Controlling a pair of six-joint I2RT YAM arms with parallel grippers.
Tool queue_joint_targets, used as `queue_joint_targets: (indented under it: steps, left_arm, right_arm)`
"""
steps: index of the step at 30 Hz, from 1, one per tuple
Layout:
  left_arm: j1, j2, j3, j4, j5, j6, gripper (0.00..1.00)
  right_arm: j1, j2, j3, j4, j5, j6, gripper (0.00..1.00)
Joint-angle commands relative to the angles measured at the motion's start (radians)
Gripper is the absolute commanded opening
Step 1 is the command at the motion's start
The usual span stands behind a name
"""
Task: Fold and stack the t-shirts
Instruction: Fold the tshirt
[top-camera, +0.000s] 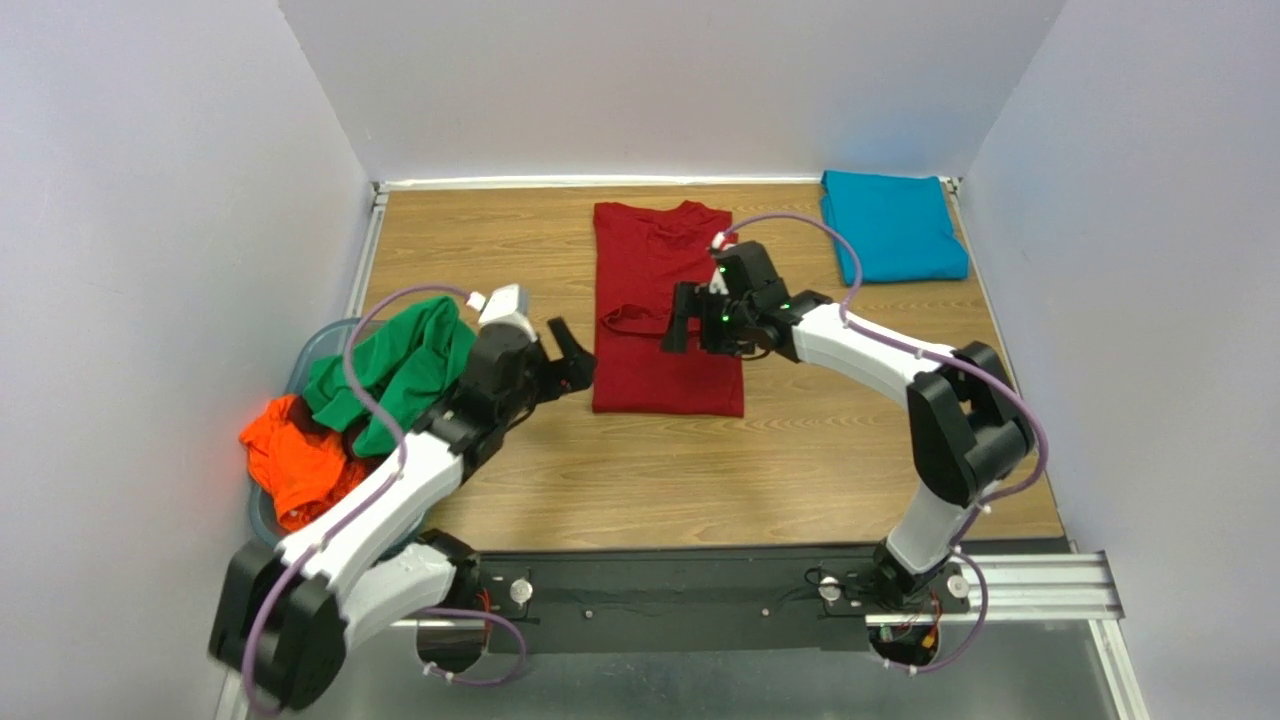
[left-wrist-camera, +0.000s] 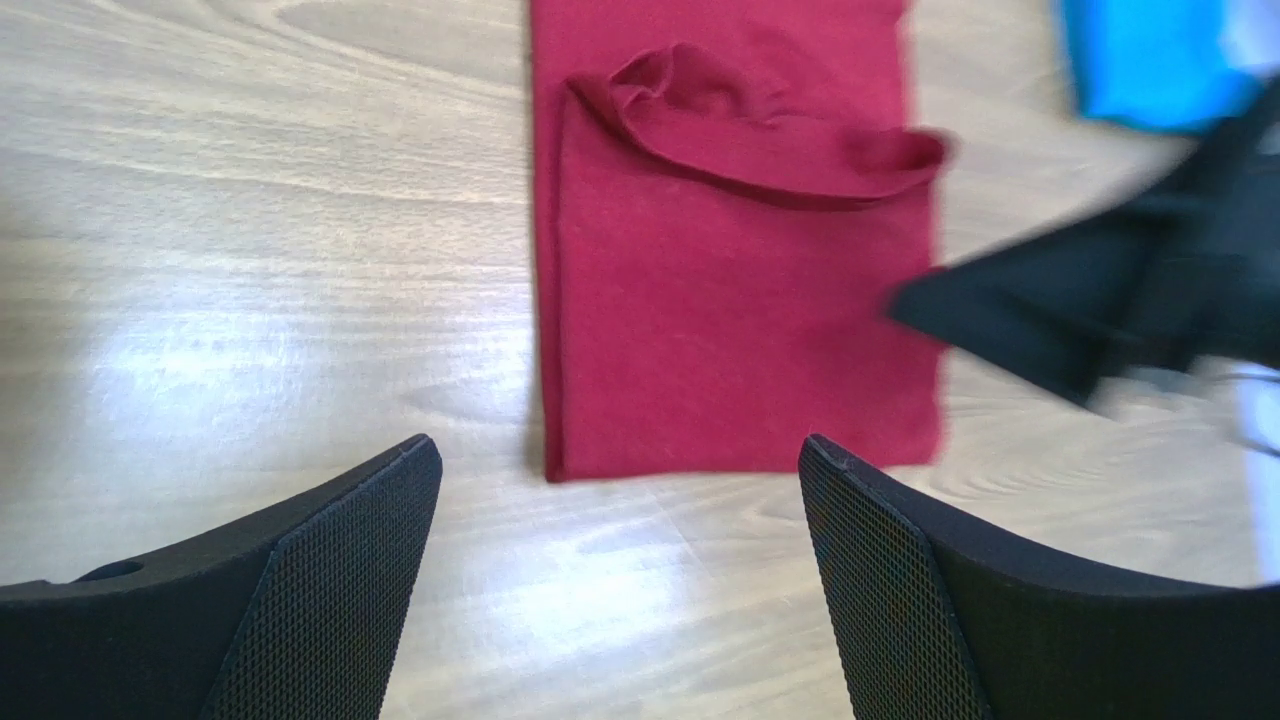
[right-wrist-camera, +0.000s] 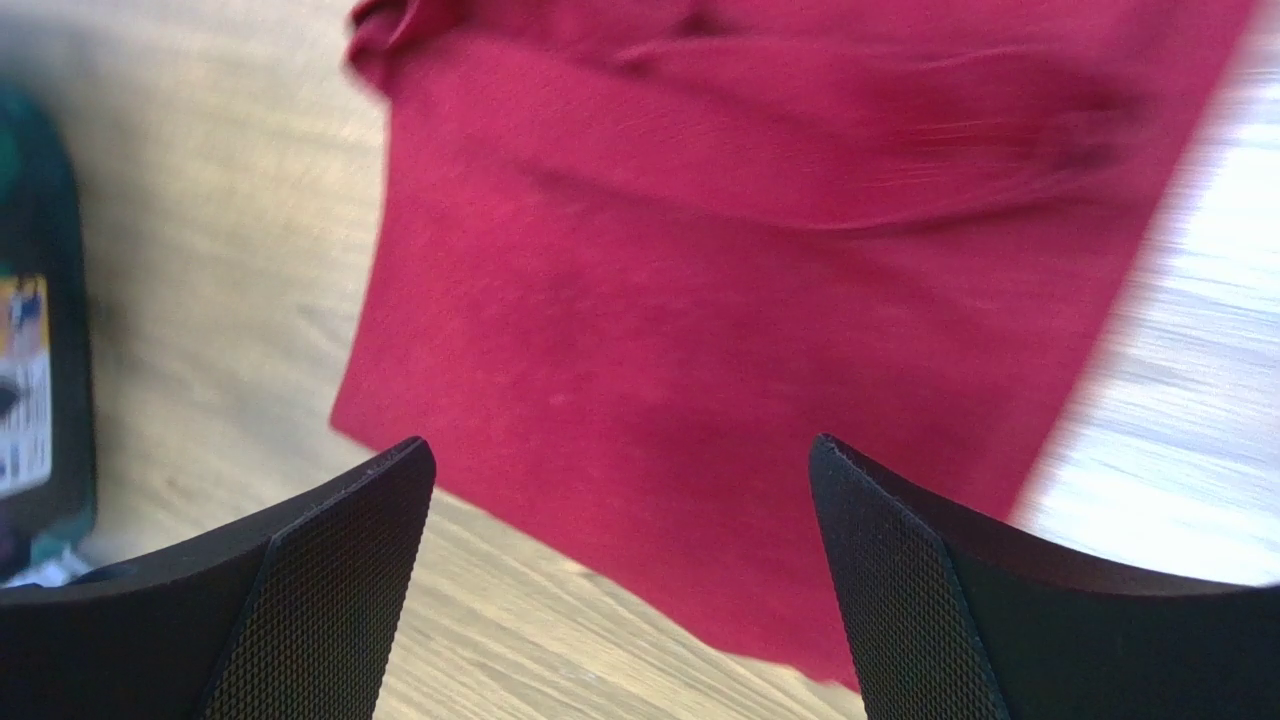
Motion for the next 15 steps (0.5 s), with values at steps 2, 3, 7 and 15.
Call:
queue_joint_targets:
  steps: [2,3,7,15]
  left_arm:
    - [-0.002,-0.284,-0.136,0.074,-0.04,-0.084,0.96]
    - [-0.003,-0.368,-0.157,0.082,-0.046,-0.099,0.96]
    - [-0.003,-0.516,-0.223,0.113,-0.136,-0.168,0.96]
    - [-0.003,-0.569,-0.24,0.111,-0.212,-0.208,0.96]
  right_arm:
    - [0.022,0.099,0.029,0.065,-0.092,-0.025,1.0]
    - [0.024,0.115,0.037,0.073,-0.089,-0.027,1.0]
    - [0.025,0.193,0.071,0.117,-0.078,-0.03,1.0]
    - [0.027,0.271,0.117,0.177,-0.048,-0.031,1.0]
